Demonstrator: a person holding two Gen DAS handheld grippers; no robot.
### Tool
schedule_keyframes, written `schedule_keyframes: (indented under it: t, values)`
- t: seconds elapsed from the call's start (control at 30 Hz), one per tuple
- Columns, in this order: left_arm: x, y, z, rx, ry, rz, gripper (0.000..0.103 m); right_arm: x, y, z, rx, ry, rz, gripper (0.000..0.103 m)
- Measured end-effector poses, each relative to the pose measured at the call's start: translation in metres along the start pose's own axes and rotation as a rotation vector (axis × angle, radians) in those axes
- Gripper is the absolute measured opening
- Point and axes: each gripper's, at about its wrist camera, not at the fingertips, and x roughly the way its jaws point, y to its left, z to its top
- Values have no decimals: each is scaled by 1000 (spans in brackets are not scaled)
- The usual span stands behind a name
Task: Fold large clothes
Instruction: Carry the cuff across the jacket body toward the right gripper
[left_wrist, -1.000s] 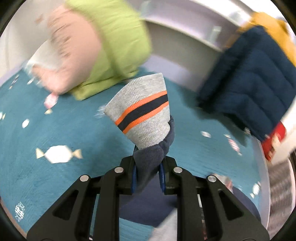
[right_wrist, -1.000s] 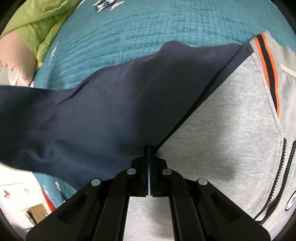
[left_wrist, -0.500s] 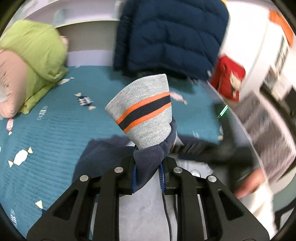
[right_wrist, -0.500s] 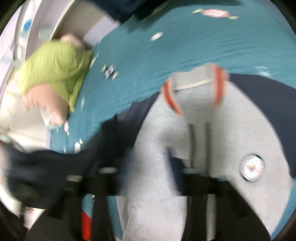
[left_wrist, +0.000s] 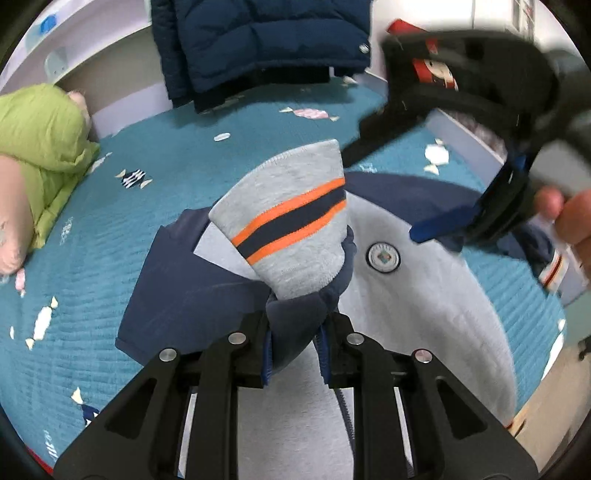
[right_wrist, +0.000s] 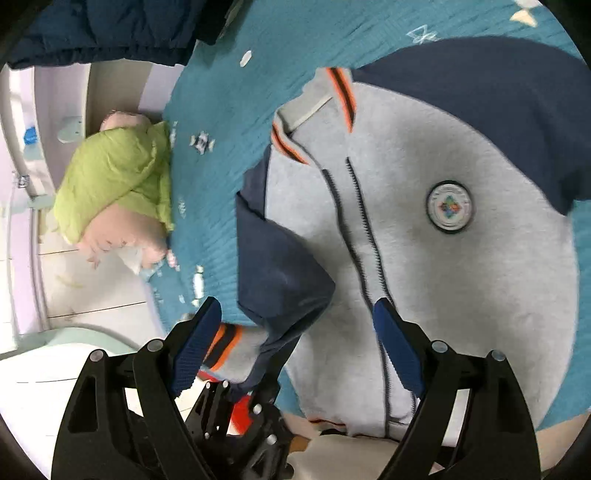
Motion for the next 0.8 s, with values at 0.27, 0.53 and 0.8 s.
schedule_keyframes:
  t: [0.27, 0.53, 0.8]
  values:
    - [21, -22, -16, 106, 45, 35, 19, 7, 0, 0, 36, 83, 27, 82]
    - [20, -40, -22, 168, 35, 16, 19, 54, -10, -8, 19, 214, -110, 79]
    - [5, -43, -29, 207, 3, 22, 24, 30, -18, -26, -46, 121, 12, 22]
